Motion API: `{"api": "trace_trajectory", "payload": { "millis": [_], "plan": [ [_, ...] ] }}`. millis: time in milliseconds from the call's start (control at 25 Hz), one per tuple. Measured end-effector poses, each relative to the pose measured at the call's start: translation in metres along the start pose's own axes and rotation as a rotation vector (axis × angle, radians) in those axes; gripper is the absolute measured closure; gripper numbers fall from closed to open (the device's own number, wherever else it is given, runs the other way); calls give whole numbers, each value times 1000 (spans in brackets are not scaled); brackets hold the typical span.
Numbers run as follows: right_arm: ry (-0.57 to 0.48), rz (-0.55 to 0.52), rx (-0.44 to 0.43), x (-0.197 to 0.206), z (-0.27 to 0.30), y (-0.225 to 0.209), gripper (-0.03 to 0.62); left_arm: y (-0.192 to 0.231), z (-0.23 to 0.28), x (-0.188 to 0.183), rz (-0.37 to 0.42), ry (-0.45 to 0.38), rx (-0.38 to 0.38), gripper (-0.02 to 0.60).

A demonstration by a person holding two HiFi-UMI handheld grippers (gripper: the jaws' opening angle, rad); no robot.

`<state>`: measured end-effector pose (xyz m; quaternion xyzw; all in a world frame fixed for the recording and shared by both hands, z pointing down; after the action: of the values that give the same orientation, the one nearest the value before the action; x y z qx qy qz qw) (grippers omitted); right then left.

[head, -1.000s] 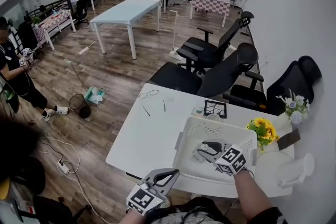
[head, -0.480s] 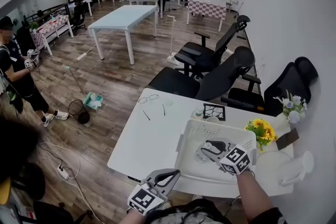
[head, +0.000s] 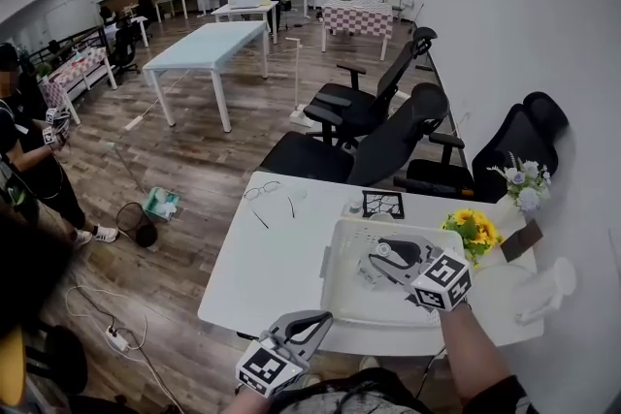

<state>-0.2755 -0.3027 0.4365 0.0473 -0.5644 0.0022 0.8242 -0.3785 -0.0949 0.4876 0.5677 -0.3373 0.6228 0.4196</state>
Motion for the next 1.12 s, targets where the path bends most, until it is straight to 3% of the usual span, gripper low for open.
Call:
{"api": "trace_trajectory", "payload": {
  "millis": [320, 600, 1120],
  "plan": [
    [-96, 33, 94, -35, -34, 3, 434, -11, 0, -1, 16, -6, 80, 571],
    [-144, 44, 204, -42, -76, 6, 434, -25, 15, -2, 32, -8, 187, 571],
    [-231, 36, 422, -55, -208, -1, 434, -85, 76, -17, 101, 8, 405, 571]
  ]
}}
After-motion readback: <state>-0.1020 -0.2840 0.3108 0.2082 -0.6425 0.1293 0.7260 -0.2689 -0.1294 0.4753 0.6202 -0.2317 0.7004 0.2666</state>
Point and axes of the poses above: the fingertips, and each gripper's own axes: z forward along the fingers, y to its left, x out of its underside, the point moved 7 cm from there along -z, backward along the fingers
